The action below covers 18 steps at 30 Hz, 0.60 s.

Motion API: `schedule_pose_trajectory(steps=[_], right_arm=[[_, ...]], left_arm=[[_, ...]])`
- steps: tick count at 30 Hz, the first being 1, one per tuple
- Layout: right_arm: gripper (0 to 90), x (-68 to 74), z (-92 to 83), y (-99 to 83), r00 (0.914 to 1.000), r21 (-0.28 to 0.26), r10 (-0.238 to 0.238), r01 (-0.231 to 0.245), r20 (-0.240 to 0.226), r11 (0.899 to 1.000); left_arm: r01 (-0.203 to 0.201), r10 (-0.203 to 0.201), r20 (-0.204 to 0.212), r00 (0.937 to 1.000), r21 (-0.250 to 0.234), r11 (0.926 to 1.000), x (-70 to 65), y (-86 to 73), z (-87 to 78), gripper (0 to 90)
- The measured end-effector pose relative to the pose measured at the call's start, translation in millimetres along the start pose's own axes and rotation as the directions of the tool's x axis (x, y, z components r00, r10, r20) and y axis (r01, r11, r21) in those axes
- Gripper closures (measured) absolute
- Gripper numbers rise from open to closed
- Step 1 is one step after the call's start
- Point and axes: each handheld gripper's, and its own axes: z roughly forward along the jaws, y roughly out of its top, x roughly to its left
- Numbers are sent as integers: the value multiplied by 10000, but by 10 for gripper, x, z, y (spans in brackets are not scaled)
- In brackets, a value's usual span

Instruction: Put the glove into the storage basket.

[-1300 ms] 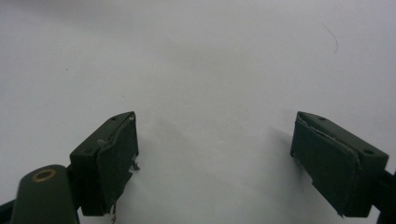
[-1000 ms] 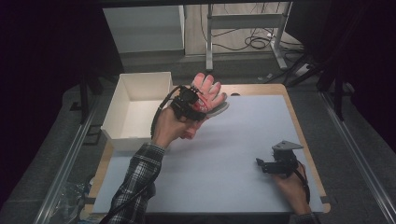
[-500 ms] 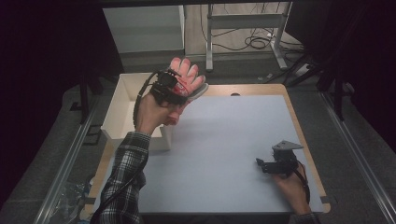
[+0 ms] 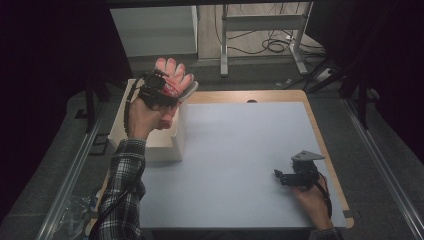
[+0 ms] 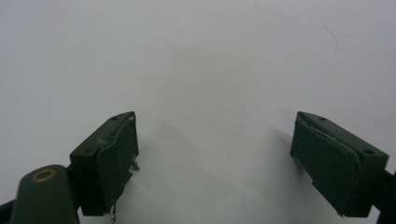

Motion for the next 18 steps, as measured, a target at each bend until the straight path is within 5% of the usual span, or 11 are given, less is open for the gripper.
schedule_pose_trajectory(steps=[7,18], right_arm=[[152,0,0,0,10000,1,5,-5,8,10000],[152,1,0,0,10000,3,7,-7,9,10000]], left_arm=[[695,-692,-534,9962,25,9976,272,-176,108,520],[1339,-1325,-839,9876,122,9909,492,-362,425,510]])
